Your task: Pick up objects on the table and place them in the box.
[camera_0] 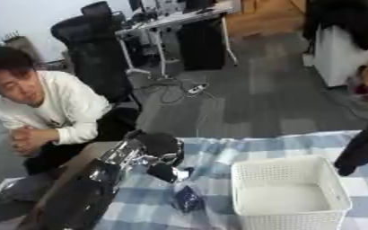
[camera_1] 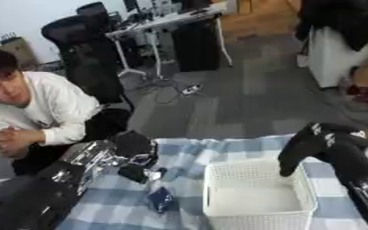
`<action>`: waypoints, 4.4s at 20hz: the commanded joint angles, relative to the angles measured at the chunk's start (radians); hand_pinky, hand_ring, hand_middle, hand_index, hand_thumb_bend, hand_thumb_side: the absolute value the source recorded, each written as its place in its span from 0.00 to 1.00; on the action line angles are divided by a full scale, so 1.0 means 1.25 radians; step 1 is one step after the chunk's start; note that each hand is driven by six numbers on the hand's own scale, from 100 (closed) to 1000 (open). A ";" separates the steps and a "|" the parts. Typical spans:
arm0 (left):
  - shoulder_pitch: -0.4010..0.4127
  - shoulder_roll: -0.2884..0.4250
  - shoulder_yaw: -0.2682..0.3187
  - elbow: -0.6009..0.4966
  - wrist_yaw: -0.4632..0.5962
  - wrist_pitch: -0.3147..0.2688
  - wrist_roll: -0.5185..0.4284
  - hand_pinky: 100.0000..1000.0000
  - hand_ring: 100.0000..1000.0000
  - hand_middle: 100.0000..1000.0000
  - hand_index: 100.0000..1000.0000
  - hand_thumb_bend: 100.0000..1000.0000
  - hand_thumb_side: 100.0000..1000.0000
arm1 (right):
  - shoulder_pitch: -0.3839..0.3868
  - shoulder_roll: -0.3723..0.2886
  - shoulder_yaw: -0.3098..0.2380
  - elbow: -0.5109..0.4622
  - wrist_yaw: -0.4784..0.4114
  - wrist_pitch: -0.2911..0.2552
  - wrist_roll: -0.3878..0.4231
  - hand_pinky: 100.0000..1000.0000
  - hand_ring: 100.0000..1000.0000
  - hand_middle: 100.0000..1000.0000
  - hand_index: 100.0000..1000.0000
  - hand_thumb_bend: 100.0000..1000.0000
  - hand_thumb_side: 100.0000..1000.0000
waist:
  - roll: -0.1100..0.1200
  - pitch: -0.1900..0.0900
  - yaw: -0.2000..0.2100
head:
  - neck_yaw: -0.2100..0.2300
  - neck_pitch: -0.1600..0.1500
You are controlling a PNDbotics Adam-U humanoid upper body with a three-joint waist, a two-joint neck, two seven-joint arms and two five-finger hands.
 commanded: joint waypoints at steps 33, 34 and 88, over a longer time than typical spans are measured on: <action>-0.023 -0.013 -0.212 -0.055 0.145 0.096 -0.557 1.00 1.00 1.00 1.00 1.00 1.00 | -0.008 -0.011 0.002 -0.013 0.002 0.010 0.000 0.52 0.44 0.51 0.58 0.08 0.98 | 0.013 -0.025 0.001 | -0.001 0.011; -0.020 -0.011 -0.217 -0.064 0.139 0.095 -0.557 1.00 1.00 1.00 1.00 1.00 1.00 | -0.008 -0.011 0.002 -0.013 0.002 0.010 -0.001 0.52 0.44 0.51 0.58 0.07 0.98 | 0.013 -0.025 0.001 | 0.000 0.011; 0.150 0.264 -0.155 -0.261 -0.128 -0.295 -0.088 1.00 1.00 1.00 1.00 1.00 0.34 | 0.006 -0.027 -0.010 -0.013 0.024 0.022 -0.013 0.55 0.49 0.54 0.60 0.10 0.98 | 0.002 -0.021 0.026 | 0.029 0.006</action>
